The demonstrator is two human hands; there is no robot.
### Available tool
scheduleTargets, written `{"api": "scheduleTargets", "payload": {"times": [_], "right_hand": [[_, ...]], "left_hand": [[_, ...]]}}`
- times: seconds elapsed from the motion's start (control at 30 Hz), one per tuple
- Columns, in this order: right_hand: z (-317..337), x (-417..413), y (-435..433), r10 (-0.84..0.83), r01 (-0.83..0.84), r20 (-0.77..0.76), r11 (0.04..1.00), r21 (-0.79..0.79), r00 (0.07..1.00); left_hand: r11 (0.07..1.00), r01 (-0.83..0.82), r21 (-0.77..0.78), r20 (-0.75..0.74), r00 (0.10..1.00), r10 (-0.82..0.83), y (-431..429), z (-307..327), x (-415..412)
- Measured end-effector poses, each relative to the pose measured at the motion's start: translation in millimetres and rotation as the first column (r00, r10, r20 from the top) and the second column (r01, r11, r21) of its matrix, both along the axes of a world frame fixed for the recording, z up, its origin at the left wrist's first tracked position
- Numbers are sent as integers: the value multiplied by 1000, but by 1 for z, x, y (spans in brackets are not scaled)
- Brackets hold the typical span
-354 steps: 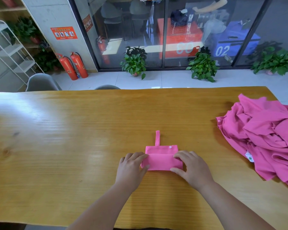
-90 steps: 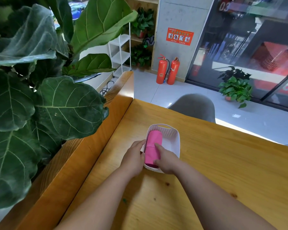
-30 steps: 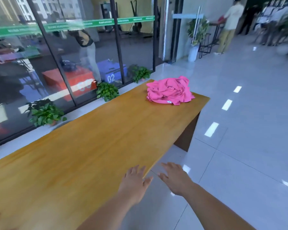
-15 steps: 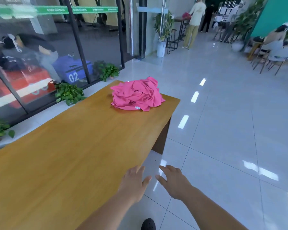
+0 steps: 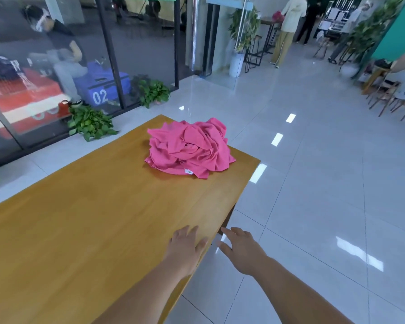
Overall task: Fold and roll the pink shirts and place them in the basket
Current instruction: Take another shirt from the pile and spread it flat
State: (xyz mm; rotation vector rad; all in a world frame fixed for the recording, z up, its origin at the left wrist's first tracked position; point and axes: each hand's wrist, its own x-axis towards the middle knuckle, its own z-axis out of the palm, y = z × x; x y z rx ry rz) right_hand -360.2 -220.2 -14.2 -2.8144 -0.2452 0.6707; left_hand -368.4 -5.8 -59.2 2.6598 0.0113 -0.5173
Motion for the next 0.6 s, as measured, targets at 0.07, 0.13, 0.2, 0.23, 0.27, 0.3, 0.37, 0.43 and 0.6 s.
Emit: {"api": "scheduleTargets", "payload": {"times": [0.07, 0.13, 0.2, 0.23, 0.27, 0.3, 0.37, 0.43, 0.6], "right_hand": [[0, 22, 2, 3, -3, 2, 1000, 17, 1000], [-2, 47, 3, -8, 8, 0, 999, 36, 1000], [-4, 72, 6, -6, 6, -8, 999, 50, 1000], [-5, 85, 8, 6, -5, -11, 998, 55, 1000], [-5, 98, 10, 22, -22, -8, 998, 57, 1000], [-5, 113, 13, 40, -40, -1, 997, 60, 999], [-5, 143, 19, 67, -67, 5, 996, 61, 998], [-9, 176, 26, 99, -101, 30, 993, 62, 995], [-13, 254, 35, 184, -199, 146, 975, 97, 972]], "left_hand": [[1000, -5, 9, -7, 1000, 6, 4, 2, 18], [1000, -27, 16, -6, 1000, 27, 8, 4, 37], [998, -55, 32, -1, 998, 55, 12, 6, 57], [997, -71, 35, 1, 998, 71, 14, 7, 66], [996, -89, 33, 3, 996, 89, 16, 7, 75], [994, -106, 30, 5, 994, 106, 17, 6, 84], [990, -134, 30, 18, 991, 134, 19, 5, 103], [986, -167, 28, 30, 986, 166, 22, 2, 125], [959, -283, 16, 94, 955, 280, 25, 3, 179]]}}
